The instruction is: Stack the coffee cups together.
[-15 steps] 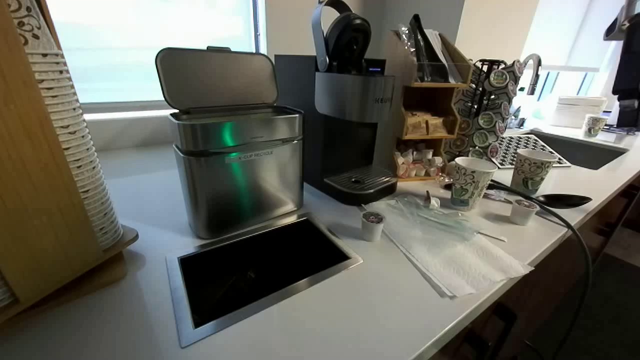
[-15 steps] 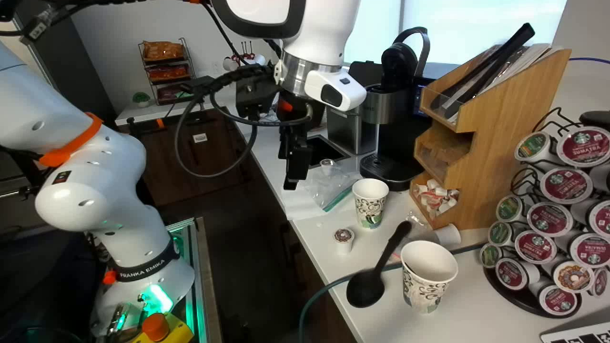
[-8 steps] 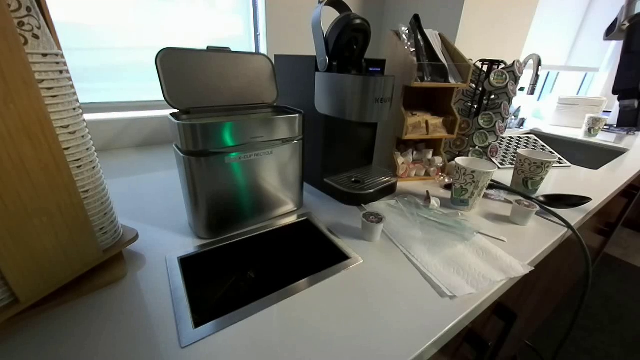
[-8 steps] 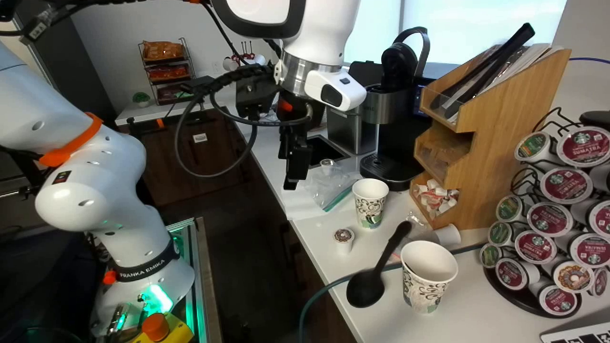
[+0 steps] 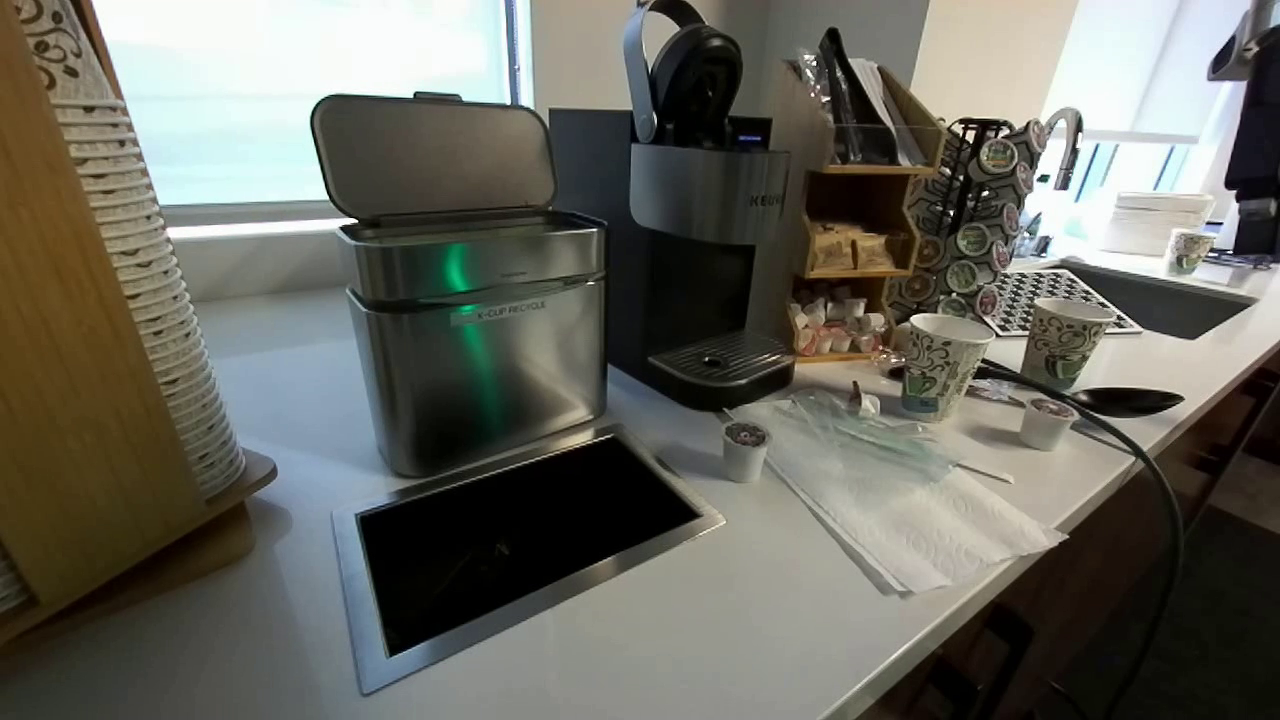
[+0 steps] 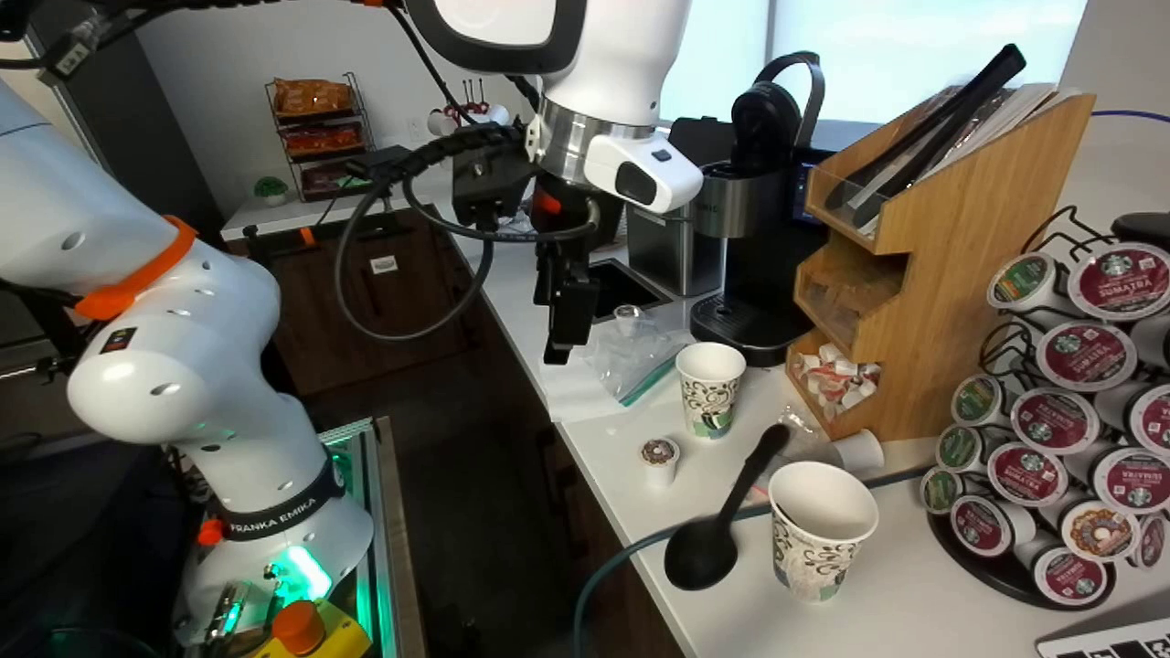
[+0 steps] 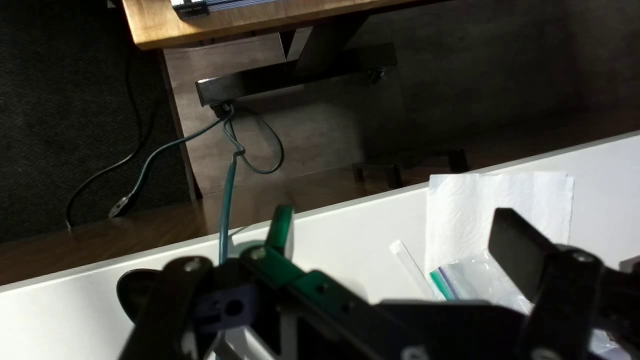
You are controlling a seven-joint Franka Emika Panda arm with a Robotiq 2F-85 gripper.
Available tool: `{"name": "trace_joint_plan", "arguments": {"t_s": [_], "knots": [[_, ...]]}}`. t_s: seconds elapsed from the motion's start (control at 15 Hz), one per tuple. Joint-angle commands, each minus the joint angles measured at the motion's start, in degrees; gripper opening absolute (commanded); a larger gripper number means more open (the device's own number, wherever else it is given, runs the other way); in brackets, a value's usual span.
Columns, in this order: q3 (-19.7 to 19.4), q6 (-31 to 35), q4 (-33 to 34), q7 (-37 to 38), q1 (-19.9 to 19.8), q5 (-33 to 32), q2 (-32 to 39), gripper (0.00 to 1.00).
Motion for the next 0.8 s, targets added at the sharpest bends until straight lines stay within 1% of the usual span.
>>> {"name": "trace_joint_plan", "arguments": {"t_s": [0.0,0.53,0.73], "knots": [[1.1,-0.1,0.1,-0.4,-1.2,0.4,0.2,1.0],[1.1,-0.1,0.1,-0.4,-1.2,0.4,0.2,1.0],[1.9,7.8,0.7,6.3,-1.9,1.8,4.7,1.0]]}}
